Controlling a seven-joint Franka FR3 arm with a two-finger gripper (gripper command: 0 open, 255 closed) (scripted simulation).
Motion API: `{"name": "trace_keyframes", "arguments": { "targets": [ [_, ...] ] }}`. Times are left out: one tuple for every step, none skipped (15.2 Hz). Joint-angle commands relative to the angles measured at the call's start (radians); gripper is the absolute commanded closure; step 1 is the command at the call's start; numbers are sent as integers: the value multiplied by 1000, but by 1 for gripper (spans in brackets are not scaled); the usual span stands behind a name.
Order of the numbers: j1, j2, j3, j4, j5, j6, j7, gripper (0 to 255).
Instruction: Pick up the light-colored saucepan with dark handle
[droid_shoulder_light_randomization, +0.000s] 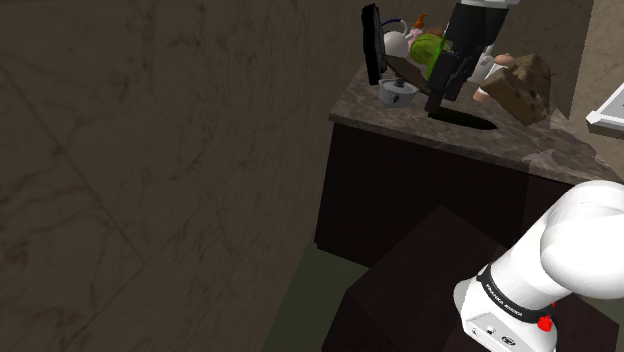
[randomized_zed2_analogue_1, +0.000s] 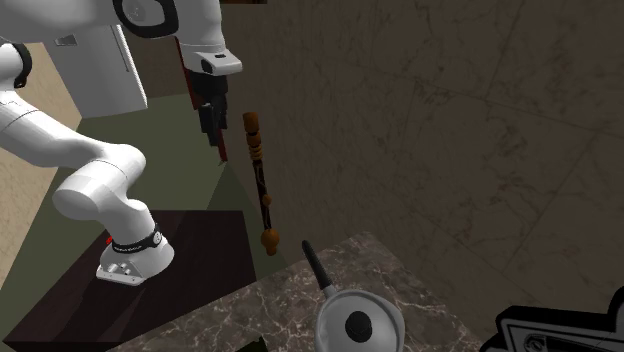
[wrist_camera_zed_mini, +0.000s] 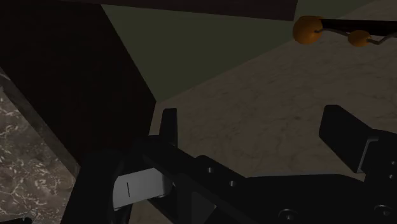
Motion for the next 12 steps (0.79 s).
{"name": "trace_keyframes", "arguments": {
  "targets": [
    [0, 0, 0, 0, 0, 0, 0, 0],
    [-6, 21, -17, 7, -16, 10, -24, 0],
    [-13, 44, -33, 16, -31, 19, -47, 0],
    [-19, 67, -50, 26, -46, 29, -70, 0],
    [-24, 91, -66, 37, -60, 39, -93, 0],
    [-30, 116, -82, 49, -73, 48, -116, 0],
    [-36, 142, -97, 63, -85, 58, -139, 0],
    [-41, 168, -113, 78, -97, 67, -161, 0],
    [-46, 195, -127, 94, -108, 76, -183, 0],
    [-51, 223, -142, 111, -119, 85, -205, 0],
    [-56, 252, -156, 129, -128, 93, -227, 0],
    [-60, 281, -170, 149, -136, 101, -248, 0]
  ]
}}
